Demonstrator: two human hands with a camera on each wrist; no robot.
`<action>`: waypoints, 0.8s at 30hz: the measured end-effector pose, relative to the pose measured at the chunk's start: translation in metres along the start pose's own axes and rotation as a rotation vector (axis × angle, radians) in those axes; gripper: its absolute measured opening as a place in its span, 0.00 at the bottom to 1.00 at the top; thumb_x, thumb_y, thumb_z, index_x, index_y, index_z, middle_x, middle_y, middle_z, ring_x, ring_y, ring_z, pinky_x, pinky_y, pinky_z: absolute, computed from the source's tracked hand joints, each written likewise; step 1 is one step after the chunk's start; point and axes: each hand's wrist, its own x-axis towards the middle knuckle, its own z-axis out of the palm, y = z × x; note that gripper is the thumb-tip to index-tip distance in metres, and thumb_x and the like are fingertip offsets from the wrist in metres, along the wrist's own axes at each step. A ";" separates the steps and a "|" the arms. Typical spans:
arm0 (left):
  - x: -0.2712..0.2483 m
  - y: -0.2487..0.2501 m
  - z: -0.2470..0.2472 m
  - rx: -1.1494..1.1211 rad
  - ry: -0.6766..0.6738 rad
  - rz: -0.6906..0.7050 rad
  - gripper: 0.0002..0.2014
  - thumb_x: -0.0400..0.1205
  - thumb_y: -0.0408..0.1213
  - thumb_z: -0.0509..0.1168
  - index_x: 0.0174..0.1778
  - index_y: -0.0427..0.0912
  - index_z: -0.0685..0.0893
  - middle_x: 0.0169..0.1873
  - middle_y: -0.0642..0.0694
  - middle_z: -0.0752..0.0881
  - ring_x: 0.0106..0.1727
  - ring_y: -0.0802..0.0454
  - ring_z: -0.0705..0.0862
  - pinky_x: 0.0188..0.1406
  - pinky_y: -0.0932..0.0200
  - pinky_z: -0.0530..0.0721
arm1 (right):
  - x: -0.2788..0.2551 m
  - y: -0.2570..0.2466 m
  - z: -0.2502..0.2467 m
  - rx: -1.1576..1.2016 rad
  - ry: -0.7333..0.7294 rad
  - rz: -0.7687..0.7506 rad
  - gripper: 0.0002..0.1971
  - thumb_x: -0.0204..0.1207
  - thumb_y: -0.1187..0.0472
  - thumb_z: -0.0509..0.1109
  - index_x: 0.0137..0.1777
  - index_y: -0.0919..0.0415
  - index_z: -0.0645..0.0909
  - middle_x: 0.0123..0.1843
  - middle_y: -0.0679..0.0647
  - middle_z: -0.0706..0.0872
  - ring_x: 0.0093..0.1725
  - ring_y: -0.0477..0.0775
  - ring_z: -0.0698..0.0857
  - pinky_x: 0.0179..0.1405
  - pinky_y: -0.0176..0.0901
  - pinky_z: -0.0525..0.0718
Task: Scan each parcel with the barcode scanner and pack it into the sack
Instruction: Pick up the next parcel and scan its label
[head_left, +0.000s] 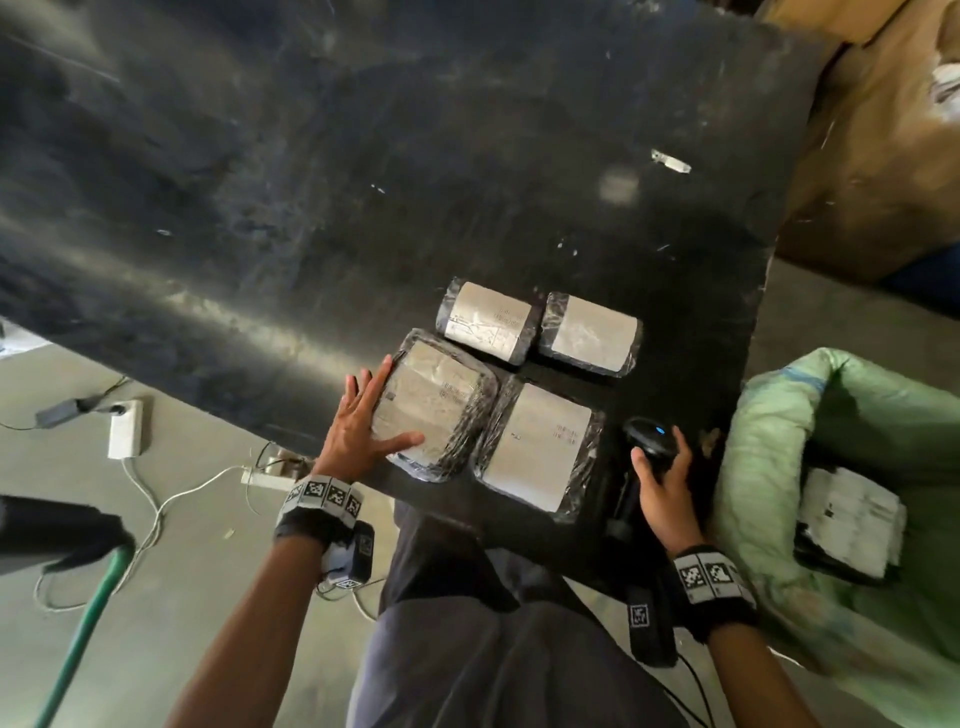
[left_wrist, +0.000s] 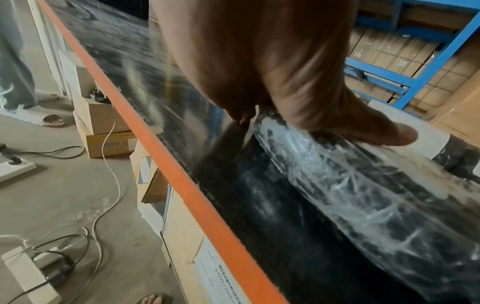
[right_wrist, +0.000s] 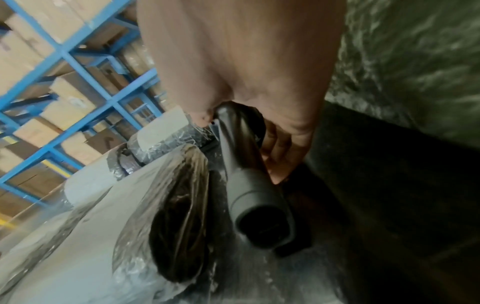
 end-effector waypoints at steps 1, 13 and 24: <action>0.000 0.002 0.000 0.008 -0.022 -0.042 0.58 0.69 0.64 0.77 0.88 0.67 0.45 0.89 0.34 0.52 0.88 0.31 0.48 0.83 0.26 0.57 | 0.001 0.002 0.003 0.031 0.010 0.000 0.33 0.84 0.57 0.66 0.85 0.52 0.54 0.80 0.60 0.73 0.75 0.62 0.77 0.67 0.40 0.68; -0.033 0.033 0.013 0.021 0.215 0.085 0.56 0.69 0.48 0.83 0.89 0.52 0.56 0.70 0.37 0.83 0.66 0.37 0.84 0.64 0.37 0.84 | 0.005 0.009 0.011 0.337 -0.059 0.105 0.31 0.86 0.58 0.64 0.82 0.39 0.53 0.49 0.65 0.85 0.24 0.51 0.85 0.20 0.40 0.82; -0.039 0.030 0.005 -0.095 0.294 -0.031 0.38 0.77 0.53 0.76 0.81 0.71 0.65 0.64 0.40 0.85 0.63 0.37 0.84 0.61 0.32 0.84 | -0.004 -0.014 -0.008 0.394 -0.066 0.125 0.21 0.87 0.47 0.58 0.78 0.47 0.65 0.52 0.66 0.88 0.26 0.52 0.83 0.15 0.36 0.72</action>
